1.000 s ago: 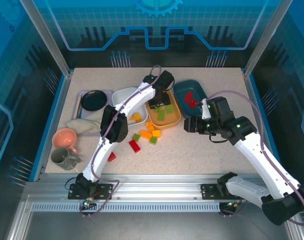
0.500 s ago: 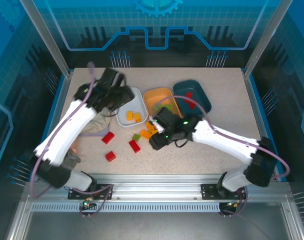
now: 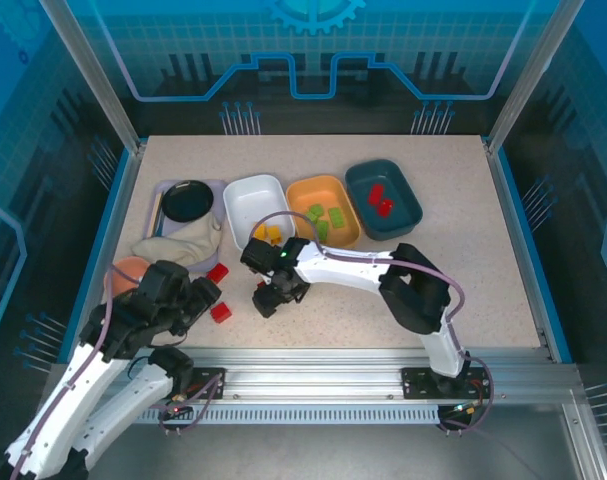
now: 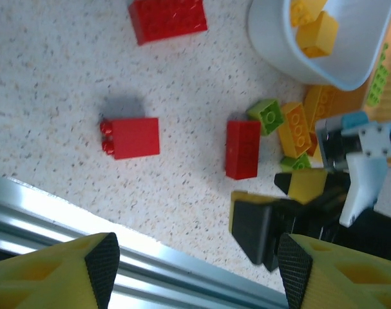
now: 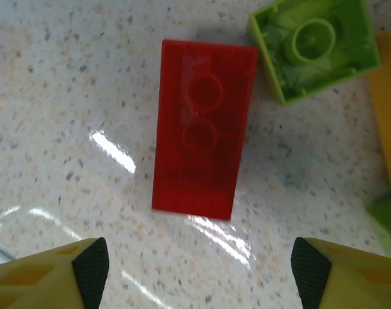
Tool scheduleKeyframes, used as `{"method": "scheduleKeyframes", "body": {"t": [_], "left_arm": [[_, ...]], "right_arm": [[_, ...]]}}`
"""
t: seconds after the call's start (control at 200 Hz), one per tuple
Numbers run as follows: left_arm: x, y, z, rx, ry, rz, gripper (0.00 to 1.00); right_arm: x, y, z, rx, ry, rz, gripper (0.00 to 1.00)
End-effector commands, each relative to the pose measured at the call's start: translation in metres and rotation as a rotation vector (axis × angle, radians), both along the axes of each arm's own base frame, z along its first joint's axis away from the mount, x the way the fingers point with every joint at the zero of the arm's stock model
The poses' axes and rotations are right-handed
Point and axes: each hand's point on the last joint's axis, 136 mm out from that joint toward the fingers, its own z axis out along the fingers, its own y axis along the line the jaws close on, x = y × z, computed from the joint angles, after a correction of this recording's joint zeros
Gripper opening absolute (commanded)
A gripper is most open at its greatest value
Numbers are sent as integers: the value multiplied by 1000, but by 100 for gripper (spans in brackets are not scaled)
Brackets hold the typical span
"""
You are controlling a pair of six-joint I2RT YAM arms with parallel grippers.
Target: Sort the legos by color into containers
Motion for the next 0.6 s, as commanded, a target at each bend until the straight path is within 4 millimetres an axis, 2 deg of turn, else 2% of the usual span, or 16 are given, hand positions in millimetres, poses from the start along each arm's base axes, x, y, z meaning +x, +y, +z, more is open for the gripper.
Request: {"method": "scheduleKeyframes", "body": {"t": [0.0,0.13,0.295,0.385,0.43,0.505,0.53,0.595], "left_arm": [[-13,-4,-4,-50,45,-2,70],[-15,-7,-4,-55,53,-22,69],[-15,-10,-4,-67,48,-41,69],[-13,-15,-8,-79,56,-60,69],[-11,-19,-9,-88,60,-72,69],[-5,-28,-5,-112,45,-108,69],[-1,-31,-3,-116,36,-121,69],[8,-40,5,-124,2,-162,69]], "right_arm": [[7,11,-9,-7,8,-34,74],[17,12,-24,-35,15,-63,63],[23,19,-27,-39,1,-55,42],[24,19,-22,-33,-7,-54,30],[24,15,-14,-26,-24,-57,26],[26,7,20,22,-81,-75,24],[28,3,36,49,-106,-87,24],[33,-16,72,102,-146,-134,24]]}}
